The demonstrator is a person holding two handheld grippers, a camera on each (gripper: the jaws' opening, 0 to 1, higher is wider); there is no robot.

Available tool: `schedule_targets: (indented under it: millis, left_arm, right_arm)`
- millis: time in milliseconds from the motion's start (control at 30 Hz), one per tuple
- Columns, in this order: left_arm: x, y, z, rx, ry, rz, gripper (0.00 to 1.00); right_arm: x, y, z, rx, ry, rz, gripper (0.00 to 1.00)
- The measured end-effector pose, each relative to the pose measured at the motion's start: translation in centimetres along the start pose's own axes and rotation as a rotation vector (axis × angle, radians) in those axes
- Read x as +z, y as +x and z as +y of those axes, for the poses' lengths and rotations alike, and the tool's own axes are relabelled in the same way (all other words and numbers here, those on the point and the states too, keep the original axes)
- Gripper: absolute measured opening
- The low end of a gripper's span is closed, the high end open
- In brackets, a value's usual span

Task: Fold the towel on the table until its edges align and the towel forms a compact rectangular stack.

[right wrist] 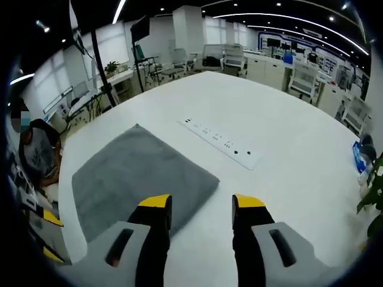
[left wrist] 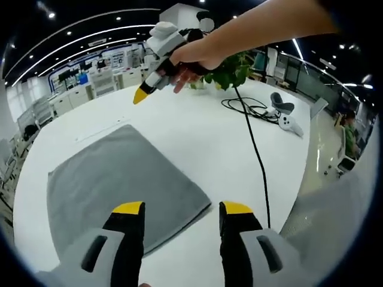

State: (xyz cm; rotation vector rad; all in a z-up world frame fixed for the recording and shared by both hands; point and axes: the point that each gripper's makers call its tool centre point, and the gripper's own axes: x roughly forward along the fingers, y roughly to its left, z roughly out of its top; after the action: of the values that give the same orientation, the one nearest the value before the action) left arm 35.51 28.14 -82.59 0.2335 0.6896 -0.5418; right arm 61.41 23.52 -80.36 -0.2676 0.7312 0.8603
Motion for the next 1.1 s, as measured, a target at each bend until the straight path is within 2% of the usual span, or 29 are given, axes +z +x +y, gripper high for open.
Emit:
schedule_targets:
  millis: [167, 233, 400, 600, 833, 1100]
  left_arm:
    - [-0.6, 1.3, -0.8, -0.03, 0.025, 0.033, 0.43]
    - [-0.8, 1.7, -1.0, -0.036, 0.041, 0.044, 0.42]
    - [-1.0, 2.4, -1.2, -0.054, 0.046, 0.056, 0.39]
    - [-1.0, 3.6, -1.8, -0.078, 0.053, 0.062, 0.38]
    - [-1.4, 4.7, -3.4, -0.122, 0.082, 0.082, 0.37]
    - [-2.1, 5.6, -3.8, -0.15, 0.083, 0.097, 0.37]
  right_arm:
    - [-0.8, 0.8, -0.4, 0.009, -0.007, 0.008, 0.37]
    - [-1.0, 1.2, -0.2, 0.028, 0.016, 0.005, 0.38]
    - [-1.4, 2.3, -0.2, 0.045, 0.003, 0.009, 0.38]
    - [-1.7, 3.2, -0.4, 0.055, 0.007, 0.009, 0.37]
    - [-2.3, 4.0, -0.7, 0.054, 0.016, 0.019, 0.36]
    - [-2.8, 5.1, -0.6, 0.069, 0.016, 0.026, 0.35]
